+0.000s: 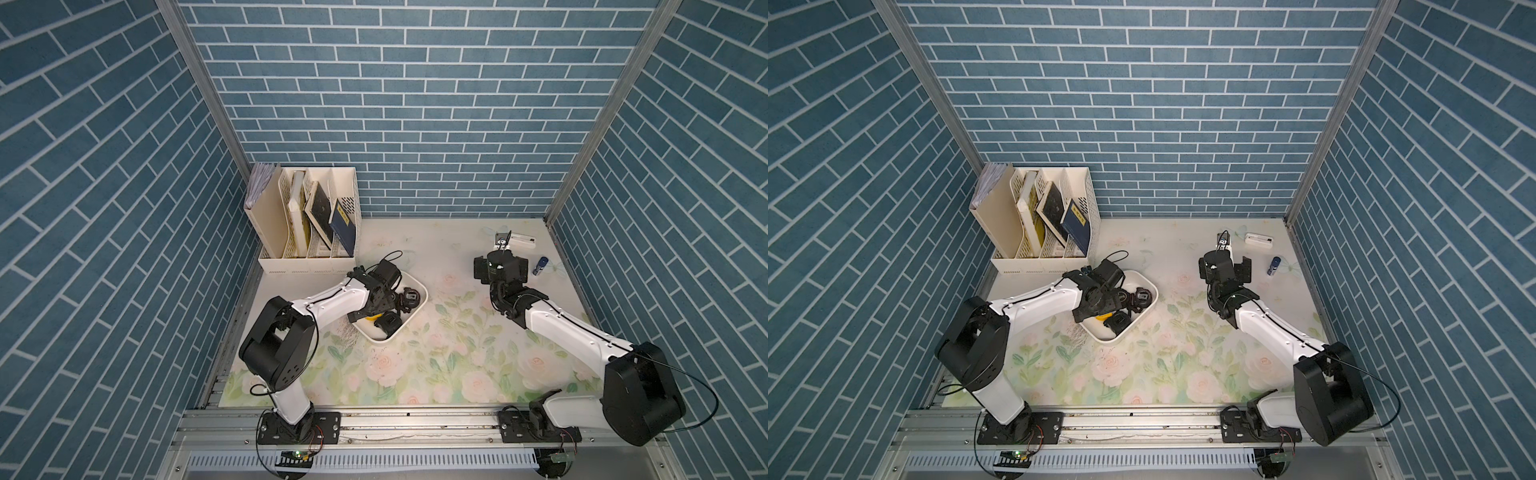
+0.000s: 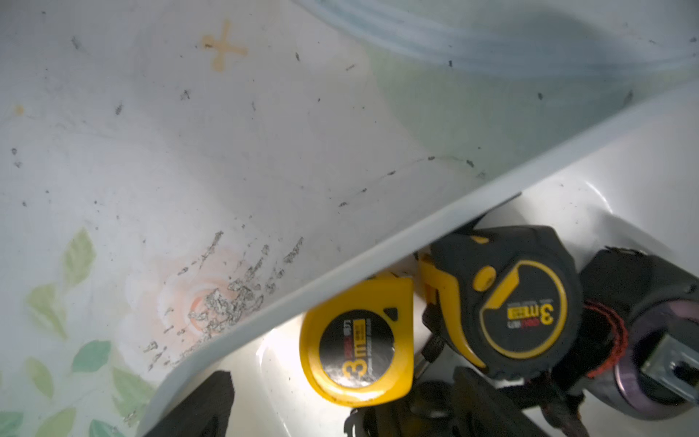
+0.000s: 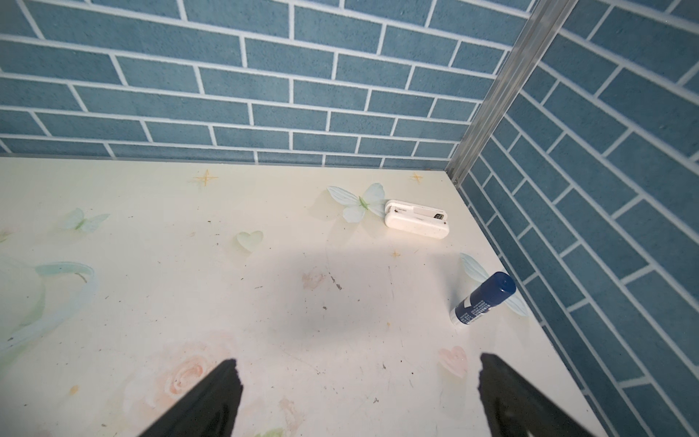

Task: Take the tape measure out of the storage box
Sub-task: Pick up the tape measure from the storage box.

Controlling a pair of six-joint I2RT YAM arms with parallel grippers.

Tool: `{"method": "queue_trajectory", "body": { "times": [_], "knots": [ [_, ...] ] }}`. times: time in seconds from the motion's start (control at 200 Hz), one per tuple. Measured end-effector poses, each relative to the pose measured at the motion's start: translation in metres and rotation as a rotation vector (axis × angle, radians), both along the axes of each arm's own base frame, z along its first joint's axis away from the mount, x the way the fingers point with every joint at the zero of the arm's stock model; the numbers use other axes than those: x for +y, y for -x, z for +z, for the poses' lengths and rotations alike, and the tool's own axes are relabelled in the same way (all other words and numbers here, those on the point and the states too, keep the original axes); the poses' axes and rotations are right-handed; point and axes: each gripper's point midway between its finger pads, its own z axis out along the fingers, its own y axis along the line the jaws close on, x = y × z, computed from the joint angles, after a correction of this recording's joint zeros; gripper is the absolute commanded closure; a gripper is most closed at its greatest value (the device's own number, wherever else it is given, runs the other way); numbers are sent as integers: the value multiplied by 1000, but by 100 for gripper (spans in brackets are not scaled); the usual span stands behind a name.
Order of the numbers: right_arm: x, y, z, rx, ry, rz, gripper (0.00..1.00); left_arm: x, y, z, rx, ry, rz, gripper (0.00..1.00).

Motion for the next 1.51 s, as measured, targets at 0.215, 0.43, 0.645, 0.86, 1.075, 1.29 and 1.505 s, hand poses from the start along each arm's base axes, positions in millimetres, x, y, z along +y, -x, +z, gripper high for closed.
{"method": "queue_trajectory", "body": {
  "times": [0.215, 0.43, 0.645, 0.86, 1.075, 1.29, 1.505],
  "knots": [
    [-1, -1, -5, 10, 10, -8, 0, 0, -3, -5, 11, 2, -34, 7],
    [-2, -1, -6, 12, 15, -15, 0, -3, -3, -17, 38, 0, -56, 10],
    [-3, -1, -6, 12, 19, -21, 0, -5, -5, -28, 56, -8, -72, 18],
    [-3, -1, -8, 15, 22, -23, 1, -5, -6, -37, 71, -20, -73, 31],
    [-4, -1, -8, 14, 24, -27, 1, -5, -7, -37, 69, -23, -73, 56],
    [-4, -2, -7, 12, 23, -27, 2, -5, -8, -37, 69, -24, -75, 95],
    [1, -2, -7, 6, 3, -2, 2, -7, -11, -32, 58, -16, -74, 100]
  ]
}}
